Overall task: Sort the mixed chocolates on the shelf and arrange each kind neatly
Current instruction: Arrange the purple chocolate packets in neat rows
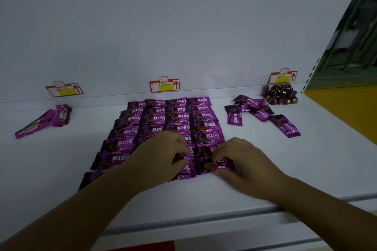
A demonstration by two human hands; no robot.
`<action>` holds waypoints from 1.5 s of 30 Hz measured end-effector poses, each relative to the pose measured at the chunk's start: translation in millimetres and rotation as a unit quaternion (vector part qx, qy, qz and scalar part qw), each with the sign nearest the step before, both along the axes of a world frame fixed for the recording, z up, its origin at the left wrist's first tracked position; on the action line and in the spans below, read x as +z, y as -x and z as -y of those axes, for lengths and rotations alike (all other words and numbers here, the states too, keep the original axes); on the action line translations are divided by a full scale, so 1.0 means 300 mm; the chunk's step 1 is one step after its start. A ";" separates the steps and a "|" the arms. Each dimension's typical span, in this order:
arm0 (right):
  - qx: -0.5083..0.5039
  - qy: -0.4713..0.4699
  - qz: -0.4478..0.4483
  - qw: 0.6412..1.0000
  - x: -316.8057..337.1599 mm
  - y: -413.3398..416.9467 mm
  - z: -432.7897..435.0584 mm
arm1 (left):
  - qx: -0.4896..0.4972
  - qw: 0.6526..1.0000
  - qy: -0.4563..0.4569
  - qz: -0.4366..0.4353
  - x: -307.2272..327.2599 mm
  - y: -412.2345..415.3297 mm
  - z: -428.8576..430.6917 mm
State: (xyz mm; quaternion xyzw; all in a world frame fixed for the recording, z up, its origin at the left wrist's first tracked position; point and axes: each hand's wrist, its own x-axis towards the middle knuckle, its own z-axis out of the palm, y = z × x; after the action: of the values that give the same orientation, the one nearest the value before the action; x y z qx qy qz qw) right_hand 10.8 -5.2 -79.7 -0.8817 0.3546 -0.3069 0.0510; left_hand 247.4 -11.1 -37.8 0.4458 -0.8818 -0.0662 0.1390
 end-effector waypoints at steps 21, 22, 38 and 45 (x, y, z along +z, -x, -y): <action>-0.057 -0.040 -0.052 0.996 -0.002 -0.009 -0.008 | -0.004 0.999 -0.036 0.025 -0.027 0.002 -0.029; -0.055 -0.039 -0.054 0.996 -0.002 -0.009 -0.009 | -0.003 0.999 -0.037 0.022 -0.027 0.002 -0.028; -0.182 -0.069 -0.045 0.980 0.053 0.229 0.057 | 0.041 0.999 -0.005 0.000 0.096 0.319 0.171; -0.384 -0.204 0.035 0.900 0.056 0.503 0.177 | 0.091 0.992 -0.069 0.051 0.057 0.512 0.297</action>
State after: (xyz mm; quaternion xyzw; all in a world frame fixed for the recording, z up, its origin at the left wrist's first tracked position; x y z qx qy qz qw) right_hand -140.0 -58.2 -62.9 -0.6362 0.7185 -0.2540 0.1203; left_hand 93.7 -100.4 -20.6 0.5359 -0.8367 -0.0907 0.0679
